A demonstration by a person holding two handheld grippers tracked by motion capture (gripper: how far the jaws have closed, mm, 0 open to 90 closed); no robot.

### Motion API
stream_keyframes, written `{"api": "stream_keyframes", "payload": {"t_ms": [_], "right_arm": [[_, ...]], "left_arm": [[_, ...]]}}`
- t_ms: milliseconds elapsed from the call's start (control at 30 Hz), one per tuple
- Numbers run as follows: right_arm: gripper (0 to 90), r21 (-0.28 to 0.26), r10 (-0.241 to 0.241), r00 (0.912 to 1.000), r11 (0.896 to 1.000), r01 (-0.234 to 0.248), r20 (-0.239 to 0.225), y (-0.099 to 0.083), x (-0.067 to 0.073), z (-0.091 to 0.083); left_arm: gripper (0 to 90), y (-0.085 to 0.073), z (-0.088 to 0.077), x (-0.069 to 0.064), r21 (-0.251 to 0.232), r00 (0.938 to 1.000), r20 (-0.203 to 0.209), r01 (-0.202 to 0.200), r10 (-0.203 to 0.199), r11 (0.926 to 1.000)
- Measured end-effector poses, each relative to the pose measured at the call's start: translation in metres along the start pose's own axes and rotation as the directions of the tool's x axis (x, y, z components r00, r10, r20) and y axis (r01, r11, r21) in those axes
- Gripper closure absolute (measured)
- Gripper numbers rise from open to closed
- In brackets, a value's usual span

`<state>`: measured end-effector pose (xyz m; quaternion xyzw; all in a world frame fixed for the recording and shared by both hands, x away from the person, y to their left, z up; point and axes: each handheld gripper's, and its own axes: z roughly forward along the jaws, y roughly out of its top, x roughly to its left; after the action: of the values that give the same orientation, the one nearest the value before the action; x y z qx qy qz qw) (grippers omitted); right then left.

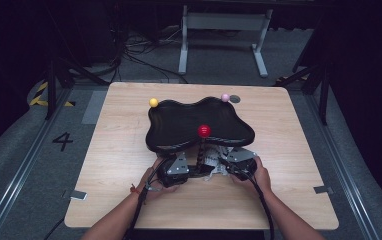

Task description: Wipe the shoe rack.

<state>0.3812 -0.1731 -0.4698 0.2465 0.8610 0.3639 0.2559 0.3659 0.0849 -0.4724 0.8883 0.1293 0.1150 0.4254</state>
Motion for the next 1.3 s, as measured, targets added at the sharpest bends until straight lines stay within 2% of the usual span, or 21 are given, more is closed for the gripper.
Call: {"api": "stream_keyframes", "payload": {"t_ms": [100,167,233,300,333,433,500,567,667,700,833,867,933,967,1033,1100,1133,1167,1233,1300], "right_arm": [[80.2,-0.009,0.005,0.9993,1.000,-0.006,-0.036,0.002,0.004,-0.002],[80.1,-0.014,-0.027,0.9980,1.000,0.026,-0.057,0.005,0.008,-0.003],[80.1,-0.017,-0.037,0.9967,0.999,0.036,-0.073,0.007,0.012,-0.004],[80.0,-0.004,-0.053,0.9964,0.999,0.053,-0.066,0.009,0.014,-0.005],[79.9,-0.002,-0.056,0.9965,0.998,0.056,-0.063,0.009,0.013,-0.005],[79.7,0.001,-0.037,0.9975,0.999,0.037,-0.060,0.005,0.006,-0.007],[79.7,0.004,-0.023,0.9986,1.000,0.023,-0.049,0.003,0.001,-0.008],[79.7,0.006,-0.021,0.9988,1.000,0.021,-0.045,0.000,-0.002,-0.009],[79.8,0.001,-0.027,0.9986,1.000,0.027,-0.045,-0.002,-0.003,-0.009],[79.8,0.000,-0.026,0.9986,1.000,0.026,-0.045,-0.002,-0.003,-0.009],[79.9,-0.006,-0.023,0.9985,1.000,0.022,-0.051,-0.002,-0.004,-0.009],[79.9,-0.006,-0.022,0.9985,1.000,0.021,-0.050,-0.002,-0.004,-0.009],[79.9,-0.005,-0.021,0.9985,1.000,0.021,-0.050,-0.002,-0.004,-0.009],[79.9,-0.005,-0.020,0.9985,1.000,0.020,-0.050,-0.002,-0.004,-0.009],[80.0,-0.002,-0.022,0.9986,1.000,0.022,-0.047,-0.002,-0.004,-0.009],[80.0,0.004,-0.032,0.9988,0.999,0.032,-0.038,-0.002,-0.004,-0.010],[80.0,0.004,-0.029,0.9988,1.000,0.030,-0.040,-0.002,-0.004,-0.010],[80.0,0.004,-0.029,0.9989,1.000,0.029,-0.036,-0.002,-0.004,-0.010],[80.0,0.004,-0.029,0.9989,1.000,0.029,-0.037,-0.002,-0.004,-0.010],[80.1,0.004,-0.027,0.9988,1.000,0.028,-0.042,-0.002,-0.004,-0.010]], "left_arm": [[80.8,0.002,0.000,-0.002,0.010,0.9998,-0.013,-0.014,0.014,0.9999],[80.7,0.003,0.003,-0.003,-0.002,0.9998,-0.013,-0.012,0.012,0.9999],[80.7,0.005,0.005,-0.003,0.003,1.0000,-0.006,-0.008,0.008,1.0000],[80.7,0.007,0.010,-0.005,-0.010,1.0000,-0.006,0.002,-0.002,1.0000],[80.7,0.009,0.012,-0.006,-0.011,1.0000,-0.006,-0.007,0.007,0.9999],[80.7,0.013,0.019,-0.007,-0.015,0.9999,-0.014,-0.009,0.009,0.9998],[80.6,0.015,0.024,-0.010,-0.028,0.9998,-0.018,0.004,-0.005,0.9996],[80.7,0.017,0.024,-0.010,-0.023,0.9992,-0.032,-0.025,0.024,0.9994],[78.9,0.014,0.015,-0.009,-0.051,0.9999,-0.013,0.008,-0.009,0.9986],[78.2,0.012,0.009,-0.005,-0.056,0.9998,-0.022,0.002,-0.003,0.9984],[75.8,0.002,-0.010,0.001,-0.029,0.9991,-0.043,0.006,-0.007,0.9996],[74.5,-0.001,-0.015,0.003,-0.012,0.9987,-0.047,-0.018,0.018,0.9998],[71.6,-0.012,-0.027,0.005,0.000,0.9976,-0.064,0.028,-0.027,0.9996],[71.0,-0.017,-0.032,0.008,0.007,0.9972,-0.068,0.033,-0.032,0.9994],[67.4,-0.027,-0.041,0.012,0.019,0.9922,-0.104,0.071,-0.069,0.9973],[60.9,-0.035,-0.050,0.021,0.034,0.9851,-0.148,0.094,-0.089,0.9950],[57.6,-0.040,-0.057,0.029,0.023,0.9762,-0.182,0.125,-0.119,0.9919],[55.0,-0.044,-0.061,0.035,0.019,0.9706,-0.198,0.143,-0.136,0.9895],[49.6,-0.051,-0.069,0.051,-0.023,0.9506,-0.222,0.217,-0.217,0.9759],[46.7,-0.056,-0.073,0.062,-0.039,0.9326,-0.267,0.242,-0.243,0.9696]]}}
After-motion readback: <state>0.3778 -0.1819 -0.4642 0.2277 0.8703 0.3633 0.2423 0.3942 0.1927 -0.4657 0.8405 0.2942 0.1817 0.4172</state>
